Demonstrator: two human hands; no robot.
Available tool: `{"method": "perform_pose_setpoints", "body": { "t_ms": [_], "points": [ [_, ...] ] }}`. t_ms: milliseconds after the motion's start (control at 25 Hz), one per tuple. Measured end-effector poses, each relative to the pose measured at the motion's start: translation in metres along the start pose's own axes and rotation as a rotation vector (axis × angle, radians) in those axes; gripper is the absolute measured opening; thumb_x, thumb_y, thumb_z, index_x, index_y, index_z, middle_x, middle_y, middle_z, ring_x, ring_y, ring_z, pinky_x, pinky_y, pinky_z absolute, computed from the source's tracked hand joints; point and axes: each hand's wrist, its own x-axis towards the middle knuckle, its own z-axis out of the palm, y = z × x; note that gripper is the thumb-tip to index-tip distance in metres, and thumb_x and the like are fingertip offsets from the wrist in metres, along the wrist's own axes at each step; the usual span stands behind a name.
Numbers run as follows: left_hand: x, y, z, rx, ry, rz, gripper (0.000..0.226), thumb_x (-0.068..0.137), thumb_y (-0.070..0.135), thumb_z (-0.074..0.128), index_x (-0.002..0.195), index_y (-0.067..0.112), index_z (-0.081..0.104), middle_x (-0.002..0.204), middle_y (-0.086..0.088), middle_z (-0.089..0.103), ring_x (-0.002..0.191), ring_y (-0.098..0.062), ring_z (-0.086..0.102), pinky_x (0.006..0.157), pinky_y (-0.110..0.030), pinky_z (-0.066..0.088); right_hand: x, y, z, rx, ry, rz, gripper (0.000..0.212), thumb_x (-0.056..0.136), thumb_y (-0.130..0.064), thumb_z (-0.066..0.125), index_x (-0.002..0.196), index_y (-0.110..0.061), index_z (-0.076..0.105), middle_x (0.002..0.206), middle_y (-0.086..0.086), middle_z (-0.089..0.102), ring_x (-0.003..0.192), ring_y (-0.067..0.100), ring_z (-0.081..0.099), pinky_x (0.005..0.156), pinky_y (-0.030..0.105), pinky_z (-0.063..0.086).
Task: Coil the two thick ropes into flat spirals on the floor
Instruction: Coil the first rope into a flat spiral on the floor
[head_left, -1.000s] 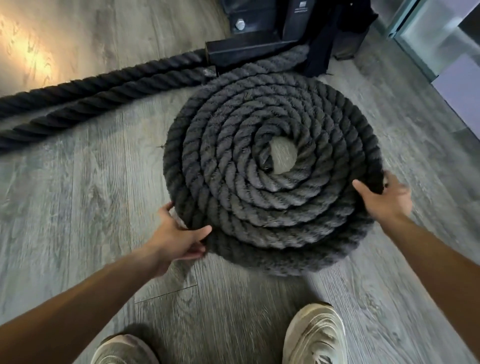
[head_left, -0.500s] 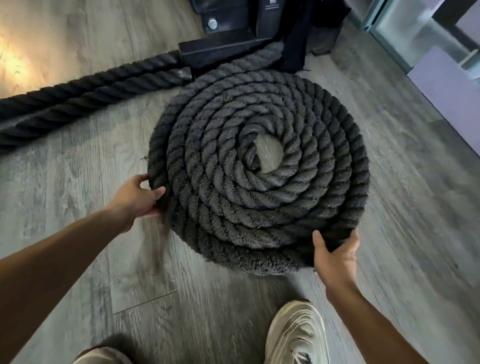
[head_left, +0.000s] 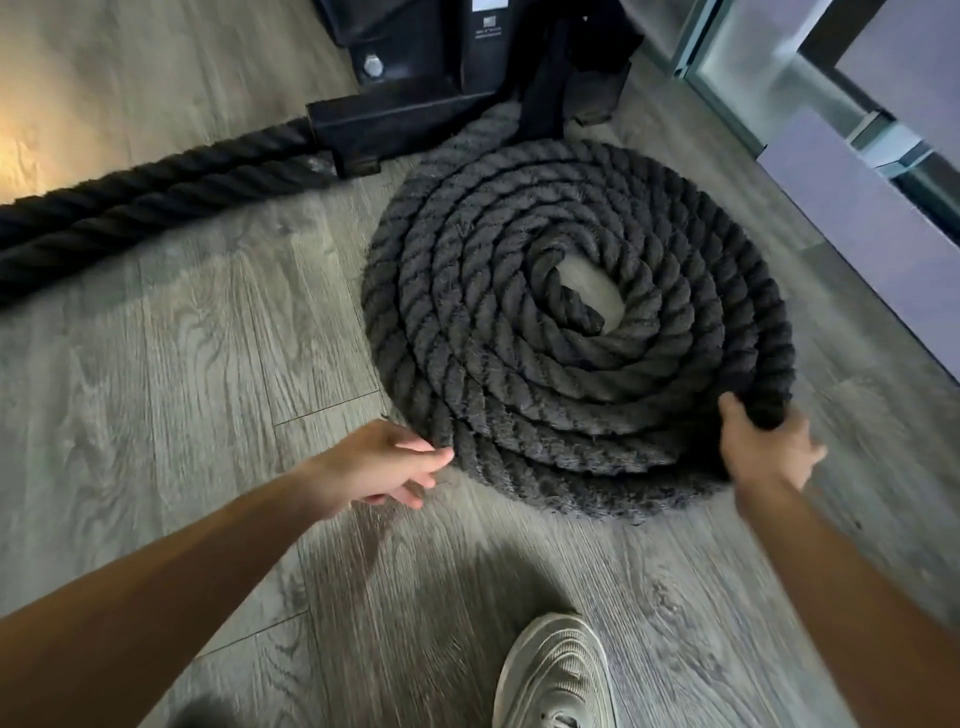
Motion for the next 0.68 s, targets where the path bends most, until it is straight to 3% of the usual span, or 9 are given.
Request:
{"method": "perform_pose_setpoints", "body": {
  "t_ms": [80,160,200,280,440,560,640,680],
  "points": [
    [0.003,0.001,-0.019,-0.016,0.092,0.044,0.041,0.093,0.044,0.064,0.127,0.021,0.06,0.11,-0.001,0.076,0.082,-0.015,0.077,0.053,-0.024,0.055,-0.057,0.02,0.007,-0.012,-0.05,-0.006,0.092,0.084,-0.055,0.071,0.156,-0.024,0.024,0.152,0.02,0.023,0.134,0.045,0.031,0.097,0.055,0.041],
    [0.004,0.003,-0.038,-0.205,0.204,0.069,0.055,0.091,0.035,0.07,0.14,0.023,0.047,0.12,-0.01,0.071,0.09,-0.022,0.076,0.064,-0.033,0.06,-0.116,0.04,0.017,-0.024,-0.199,-0.041,0.102,0.083,-0.056,0.072,0.158,-0.032,0.008,0.15,0.015,0.017,0.131,0.044,0.032,0.082,0.049,0.045],
    [0.004,0.006,-0.043,-0.285,0.235,0.089,0.063,0.09,0.032,0.073,0.145,0.027,0.043,0.122,-0.01,0.07,0.092,-0.023,0.075,0.068,-0.036,0.06,-0.138,0.046,0.022,-0.043,-0.279,-0.062,0.107,0.082,-0.058,0.071,0.159,-0.034,0.0,0.15,0.014,0.012,0.131,0.044,0.032,0.082,0.047,0.047],
    [0.006,0.009,-0.044,-0.302,0.263,0.138,0.065,0.088,0.029,0.077,0.145,0.029,0.046,0.117,-0.003,0.073,0.089,-0.017,0.077,0.071,-0.035,0.06,-0.158,0.048,0.031,-0.085,-0.388,-0.095,0.114,0.083,-0.061,0.069,0.16,-0.03,-0.01,0.153,0.017,0.004,0.138,0.045,0.027,0.097,0.05,0.046],
    [0.009,0.016,-0.023,-0.189,0.294,0.184,0.068,0.083,0.035,0.081,0.144,0.024,0.053,0.097,0.011,0.078,0.079,-0.001,0.075,0.066,-0.021,0.05,-0.132,0.03,0.031,-0.132,-0.372,-0.074,0.112,0.085,-0.059,0.069,0.162,-0.025,-0.005,0.147,0.026,0.008,0.136,0.044,0.025,0.108,0.049,0.041],
    [0.013,0.025,-0.005,0.011,0.229,0.23,0.079,0.081,0.04,0.082,0.15,0.024,0.046,0.125,0.015,0.065,0.069,0.016,0.065,0.054,-0.006,0.045,-0.09,0.021,0.025,-0.162,-0.32,-0.075,0.109,0.084,-0.057,0.072,0.162,-0.029,0.002,0.151,0.026,0.01,0.14,0.046,0.024,0.112,0.052,0.037],
    [0.019,0.036,0.011,0.079,0.172,0.253,0.086,0.079,0.045,0.081,0.151,0.019,0.043,0.123,0.018,0.056,0.059,0.006,0.065,0.056,-0.008,0.049,-0.055,0.014,0.018,-0.145,-0.313,-0.078,0.109,0.081,-0.057,0.075,0.161,-0.036,0.005,0.156,0.02,0.009,0.143,0.044,0.026,0.111,0.053,0.039],
    [0.022,0.042,0.019,0.083,0.146,0.254,0.09,0.077,0.05,0.081,0.152,0.018,0.041,0.119,0.02,0.056,0.063,0.001,0.067,0.067,-0.015,0.055,-0.037,0.011,0.012,-0.137,-0.32,-0.079,0.108,0.08,-0.058,0.076,0.161,-0.039,0.006,0.157,0.017,0.009,0.143,0.043,0.027,0.111,0.053,0.039]
  ]
}}
